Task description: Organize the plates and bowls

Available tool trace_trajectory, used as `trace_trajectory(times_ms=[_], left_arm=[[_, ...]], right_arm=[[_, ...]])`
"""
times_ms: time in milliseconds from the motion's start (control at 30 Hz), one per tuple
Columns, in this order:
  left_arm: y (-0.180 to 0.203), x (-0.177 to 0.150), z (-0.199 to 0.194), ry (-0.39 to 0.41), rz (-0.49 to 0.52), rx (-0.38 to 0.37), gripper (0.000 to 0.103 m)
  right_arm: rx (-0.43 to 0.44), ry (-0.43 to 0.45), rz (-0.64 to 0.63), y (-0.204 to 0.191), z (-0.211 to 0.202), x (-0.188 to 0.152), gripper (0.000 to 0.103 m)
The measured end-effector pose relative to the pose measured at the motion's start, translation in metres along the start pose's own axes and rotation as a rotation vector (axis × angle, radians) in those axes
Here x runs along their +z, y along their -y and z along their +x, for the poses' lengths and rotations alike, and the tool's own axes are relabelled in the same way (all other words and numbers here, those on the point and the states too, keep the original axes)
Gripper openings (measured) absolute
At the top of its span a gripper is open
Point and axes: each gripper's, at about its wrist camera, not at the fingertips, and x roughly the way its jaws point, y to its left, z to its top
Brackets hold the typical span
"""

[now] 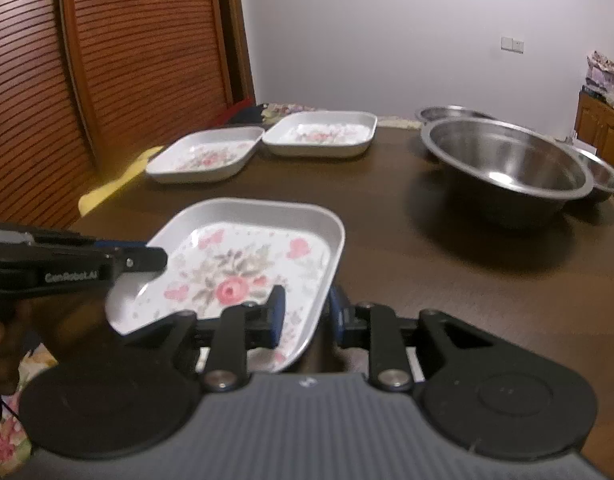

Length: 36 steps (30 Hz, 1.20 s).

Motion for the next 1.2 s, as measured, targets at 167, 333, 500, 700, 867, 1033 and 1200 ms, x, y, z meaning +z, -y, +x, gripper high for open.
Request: trace_trajectory(times_ms=[167, 333, 500, 700, 867, 1033, 1200], left_arm=[[-0.005, 0.008, -0.012, 0.028, 0.003, 0.003, 0.04], [-0.012, 0.02, -0.021, 0.055, 0.009, 0.012, 0.053], [-0.024, 0.037, -0.024, 0.075, 0.024, 0.023, 0.066], [-0.045, 0.06, -0.015, 0.083, 0.032, 0.044, 0.067], [-0.071, 0.081, -0.001, 0.082, 0.012, 0.059, 0.067], [-0.097, 0.1, 0.017, 0.081, -0.003, 0.08, 0.067], [-0.119, 0.114, 0.038, 0.075, -0.021, 0.099, 0.067]], right_arm=[[0.0, 0.042, -0.01, 0.003, -0.013, 0.014, 0.038], [0.025, 0.083, -0.02, 0.002, -0.023, 0.033, 0.049], [0.058, 0.094, -0.058, -0.006, -0.021, 0.05, 0.055], [0.1, 0.086, -0.091, -0.017, -0.003, 0.076, 0.055], [0.141, 0.073, -0.1, -0.028, 0.013, 0.101, 0.055], [0.163, 0.054, -0.113, -0.036, 0.041, 0.123, 0.055], [0.189, 0.014, -0.091, -0.037, 0.079, 0.136, 0.055]])
